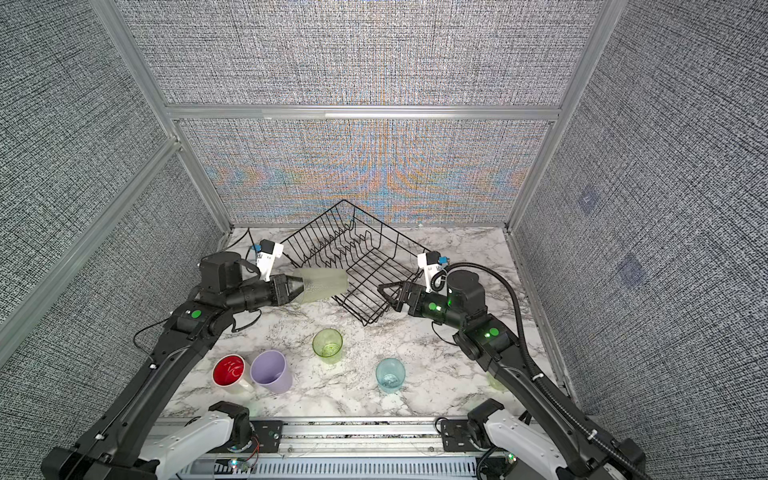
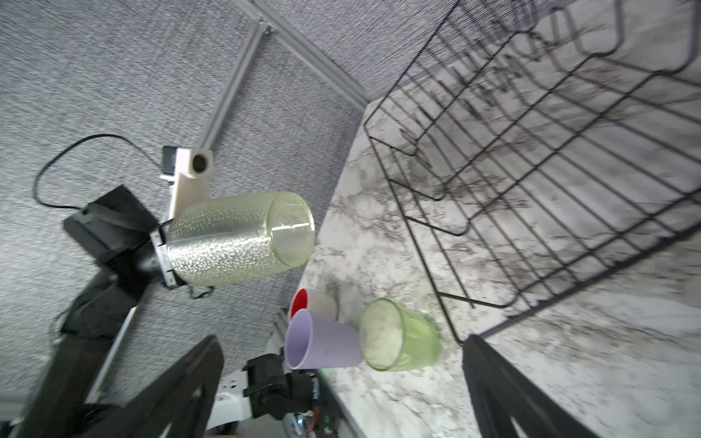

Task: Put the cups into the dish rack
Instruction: 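Lift the frosted green cup with the left gripper and pass it to the right gripper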

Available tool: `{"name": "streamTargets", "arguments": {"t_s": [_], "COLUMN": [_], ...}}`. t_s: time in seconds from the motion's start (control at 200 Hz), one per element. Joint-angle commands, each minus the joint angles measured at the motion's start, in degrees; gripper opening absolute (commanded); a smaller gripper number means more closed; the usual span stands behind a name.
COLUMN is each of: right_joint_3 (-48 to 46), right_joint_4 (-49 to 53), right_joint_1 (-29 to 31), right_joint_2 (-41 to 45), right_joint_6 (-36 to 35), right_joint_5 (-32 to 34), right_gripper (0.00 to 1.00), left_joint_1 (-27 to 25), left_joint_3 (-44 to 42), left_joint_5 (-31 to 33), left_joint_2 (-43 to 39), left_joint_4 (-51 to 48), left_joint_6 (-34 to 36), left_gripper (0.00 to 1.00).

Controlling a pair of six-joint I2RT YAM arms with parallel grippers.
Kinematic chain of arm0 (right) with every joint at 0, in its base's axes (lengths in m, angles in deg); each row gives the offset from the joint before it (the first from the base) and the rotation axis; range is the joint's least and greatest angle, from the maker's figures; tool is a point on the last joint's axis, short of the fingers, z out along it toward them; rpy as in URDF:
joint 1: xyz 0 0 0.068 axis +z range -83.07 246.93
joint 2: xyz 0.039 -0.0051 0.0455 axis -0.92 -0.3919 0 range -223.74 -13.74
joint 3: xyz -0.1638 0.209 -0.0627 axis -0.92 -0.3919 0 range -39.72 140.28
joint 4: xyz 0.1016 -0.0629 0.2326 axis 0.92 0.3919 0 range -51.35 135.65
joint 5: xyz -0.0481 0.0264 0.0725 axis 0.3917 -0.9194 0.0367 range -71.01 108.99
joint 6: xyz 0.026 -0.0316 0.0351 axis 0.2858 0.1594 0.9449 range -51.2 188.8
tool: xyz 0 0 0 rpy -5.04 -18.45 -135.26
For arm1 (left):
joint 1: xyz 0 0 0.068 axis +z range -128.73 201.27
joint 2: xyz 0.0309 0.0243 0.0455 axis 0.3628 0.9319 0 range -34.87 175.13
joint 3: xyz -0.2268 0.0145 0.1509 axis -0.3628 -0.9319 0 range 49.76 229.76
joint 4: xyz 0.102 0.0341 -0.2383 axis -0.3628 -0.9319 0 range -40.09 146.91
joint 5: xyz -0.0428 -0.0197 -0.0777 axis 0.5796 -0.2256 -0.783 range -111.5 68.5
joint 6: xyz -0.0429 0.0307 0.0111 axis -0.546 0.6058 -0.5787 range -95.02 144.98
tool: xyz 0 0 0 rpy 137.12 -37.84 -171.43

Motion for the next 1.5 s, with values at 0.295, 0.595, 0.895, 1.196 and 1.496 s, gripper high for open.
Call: {"name": "streamTargets", "arguments": {"t_s": [0.295, 0.595, 0.895, 1.196, 1.496], "right_joint_3": [-2.2, -1.8, -0.6, -0.8, -2.0], "right_joint_4": [-38.2, -35.8, -44.2, -50.0, -54.1], "right_joint_1": [2.9, 4.7, 5.4, 5.4, 3.5], "right_joint_2": [-10.6, -11.4, -16.2, -19.4, -22.8], "right_joint_6": [31.0, 32.1, 34.8, 37.7, 40.2], "right_joint_5": [-15.6, -11.0, -13.9, -14.3, -13.7], "right_gripper": [0.99, 0.98, 0.89, 0.81, 0.78], "left_joint_1": [-5.6, -7.2, -9.1, -9.3, -9.2], "left_joint_3": [0.0, 1.0, 3.1, 5.1, 7.7], "left_joint_5": [-13.6, -15.6, -18.3, -13.9, -9.4], "left_joint_2": [6.0, 11.0, 13.5, 17.9, 19.7], "left_joint_4": [18.7, 22.0, 24.8, 23.6, 17.7], "left_joint_6": [-2.2, -2.3, -3.1, -3.8, 0.1], "left_gripper": [0.0, 0.0, 0.0, 0.04, 0.46]}}
